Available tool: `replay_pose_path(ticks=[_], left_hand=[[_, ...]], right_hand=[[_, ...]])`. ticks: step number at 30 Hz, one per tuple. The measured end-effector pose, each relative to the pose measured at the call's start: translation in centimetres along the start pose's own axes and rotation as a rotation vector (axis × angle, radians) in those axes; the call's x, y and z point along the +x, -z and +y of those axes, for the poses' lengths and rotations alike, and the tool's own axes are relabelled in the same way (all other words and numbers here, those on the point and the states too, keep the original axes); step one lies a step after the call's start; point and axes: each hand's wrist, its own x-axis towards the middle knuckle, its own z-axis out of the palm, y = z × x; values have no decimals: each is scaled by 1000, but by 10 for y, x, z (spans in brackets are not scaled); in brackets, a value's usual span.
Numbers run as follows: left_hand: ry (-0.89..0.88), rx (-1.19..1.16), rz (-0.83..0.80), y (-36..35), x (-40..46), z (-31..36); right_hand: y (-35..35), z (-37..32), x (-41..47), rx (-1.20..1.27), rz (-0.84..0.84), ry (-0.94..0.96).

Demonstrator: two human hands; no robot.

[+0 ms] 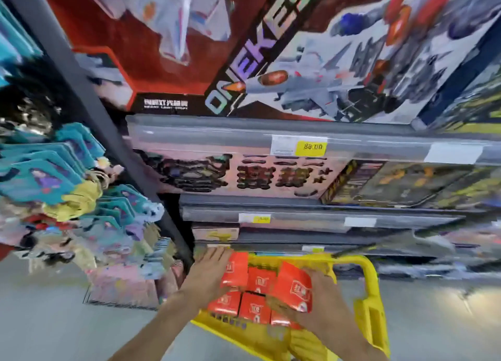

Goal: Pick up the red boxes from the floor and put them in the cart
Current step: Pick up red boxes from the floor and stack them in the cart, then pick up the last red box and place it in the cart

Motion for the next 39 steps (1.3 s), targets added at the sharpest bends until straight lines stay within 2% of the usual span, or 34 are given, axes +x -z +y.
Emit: replay_pose_path(ticks=[3, 6, 11, 16, 20, 25, 29, 39], left_hand=[[-45, 44, -47, -43, 31, -16], [-92, 98, -11, -94, 60, -32], [-173, 164, 15, -140, 85, -45], [-194, 172, 56, -151, 91, -48], [-211, 168, 66, -152, 84, -57], [-221, 182, 78, -150, 81, -64], [-211, 178, 94, -155, 80, -62], [-191, 188, 92, -163, 78, -58]], right_hand=[[-34, 22, 16, -41, 7, -27], [-69, 48, 30, -151, 37, -14], [-113, 77, 39, -184, 62, -22], [-139, 97, 46, -170, -33, -60], [-145, 97, 68, -241, -121, 33], [-152, 93, 111, -245, -84, 136], [-174, 89, 138, -344, -94, 221], [-203, 102, 139, -389, -125, 208]])
